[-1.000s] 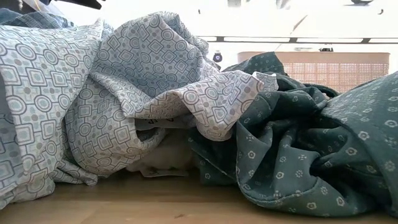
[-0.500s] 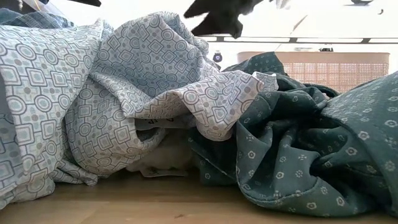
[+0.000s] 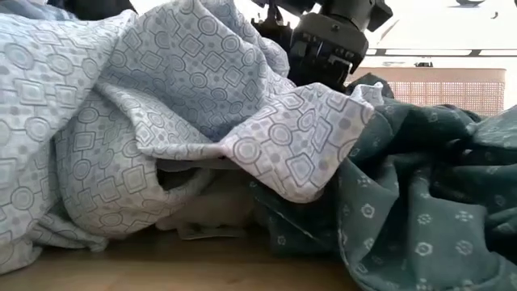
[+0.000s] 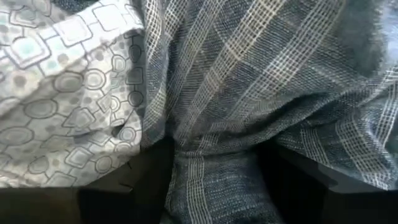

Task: Sort clothes
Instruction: Adjust the clothes

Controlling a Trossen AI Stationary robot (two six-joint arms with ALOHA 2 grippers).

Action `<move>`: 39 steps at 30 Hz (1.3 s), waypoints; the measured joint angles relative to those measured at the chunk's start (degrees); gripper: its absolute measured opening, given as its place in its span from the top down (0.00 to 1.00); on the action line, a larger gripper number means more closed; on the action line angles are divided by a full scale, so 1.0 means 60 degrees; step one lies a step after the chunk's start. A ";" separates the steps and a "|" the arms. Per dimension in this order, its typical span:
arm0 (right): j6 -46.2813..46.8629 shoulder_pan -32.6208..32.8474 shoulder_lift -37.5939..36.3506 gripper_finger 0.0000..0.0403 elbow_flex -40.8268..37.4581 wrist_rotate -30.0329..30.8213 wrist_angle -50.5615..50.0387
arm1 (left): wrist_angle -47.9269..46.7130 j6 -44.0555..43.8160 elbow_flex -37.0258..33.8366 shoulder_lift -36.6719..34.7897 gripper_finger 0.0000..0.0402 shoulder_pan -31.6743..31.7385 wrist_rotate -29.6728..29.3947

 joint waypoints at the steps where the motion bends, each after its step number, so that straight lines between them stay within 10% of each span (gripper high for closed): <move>1: -0.0051 -0.0010 -0.0100 0.42 -0.0003 -0.0003 -0.0049 | -0.0001 -0.0229 -0.0003 0.0289 0.62 0.0052 0.0524; 13: -0.0585 0.1300 -0.2847 0.42 -0.0014 0.3455 -0.2028 | -0.0063 -0.1815 -0.0757 0.2941 0.62 -0.0108 0.6409; 18: -0.0075 0.1938 -0.3677 0.42 -0.0014 0.5191 -0.2468 | -0.0143 -0.3336 -0.1781 0.2962 0.62 -0.0814 0.6827; 24: -0.0239 0.2053 -0.3592 0.42 -0.0021 0.4842 -0.2013 | -0.1548 -0.5061 -0.1723 0.2133 0.62 -0.1238 0.7189; 29: -0.0884 0.1537 -0.2868 0.42 -0.0021 0.4441 -0.0656 | -0.3329 -0.5550 -0.0579 0.1066 0.62 -0.1235 0.5656; 35: -0.0923 0.0621 -0.1696 0.42 -0.0029 0.4022 -0.0197 | -0.1930 -0.4095 0.0044 0.0181 0.62 -0.1150 -0.0012; 39: -0.0581 0.0394 -0.1232 0.42 -0.0029 0.4040 -0.0916 | -0.0339 -0.2171 -0.0120 -0.0022 0.63 -0.0553 -0.0338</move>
